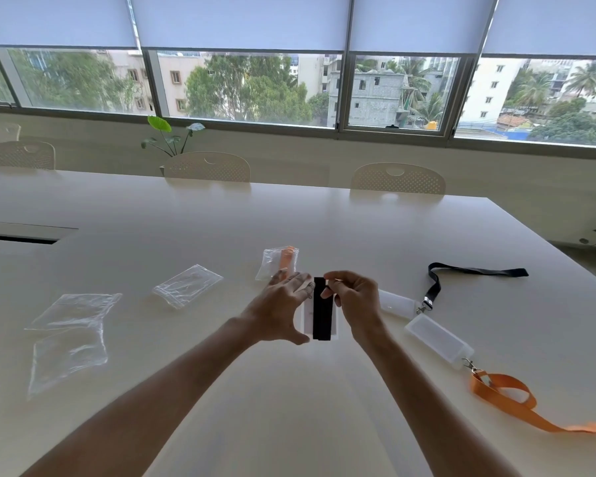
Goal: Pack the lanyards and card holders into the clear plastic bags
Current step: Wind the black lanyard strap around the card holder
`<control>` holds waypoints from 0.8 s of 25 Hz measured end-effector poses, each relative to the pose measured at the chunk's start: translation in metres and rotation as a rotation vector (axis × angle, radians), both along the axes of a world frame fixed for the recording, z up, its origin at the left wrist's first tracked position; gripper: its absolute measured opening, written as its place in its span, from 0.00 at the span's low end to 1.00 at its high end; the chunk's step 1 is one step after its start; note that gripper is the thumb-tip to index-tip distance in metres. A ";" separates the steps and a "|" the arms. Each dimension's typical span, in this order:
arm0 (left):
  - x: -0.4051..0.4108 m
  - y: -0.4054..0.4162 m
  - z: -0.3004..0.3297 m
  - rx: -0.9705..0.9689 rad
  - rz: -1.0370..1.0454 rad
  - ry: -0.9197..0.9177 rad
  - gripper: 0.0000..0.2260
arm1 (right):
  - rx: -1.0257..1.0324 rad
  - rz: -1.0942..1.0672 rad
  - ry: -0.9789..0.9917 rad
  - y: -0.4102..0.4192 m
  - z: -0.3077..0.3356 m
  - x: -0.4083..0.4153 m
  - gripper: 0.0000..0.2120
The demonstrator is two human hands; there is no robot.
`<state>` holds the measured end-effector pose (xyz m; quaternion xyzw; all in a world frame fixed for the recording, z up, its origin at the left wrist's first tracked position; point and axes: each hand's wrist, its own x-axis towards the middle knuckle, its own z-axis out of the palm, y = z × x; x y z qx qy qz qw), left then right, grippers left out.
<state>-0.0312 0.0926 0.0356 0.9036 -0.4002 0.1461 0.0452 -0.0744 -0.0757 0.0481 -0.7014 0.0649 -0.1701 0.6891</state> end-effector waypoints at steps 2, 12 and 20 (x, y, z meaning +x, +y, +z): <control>-0.007 0.002 0.002 -0.045 -0.009 -0.003 0.45 | -0.051 -0.041 0.010 0.002 -0.003 0.002 0.12; -0.024 0.010 0.010 -0.054 -0.009 -0.055 0.45 | -0.410 0.023 -0.062 -0.008 -0.002 0.003 0.10; -0.032 0.020 0.008 -0.056 -0.010 -0.062 0.45 | -0.620 0.217 -0.071 -0.014 0.000 0.013 0.13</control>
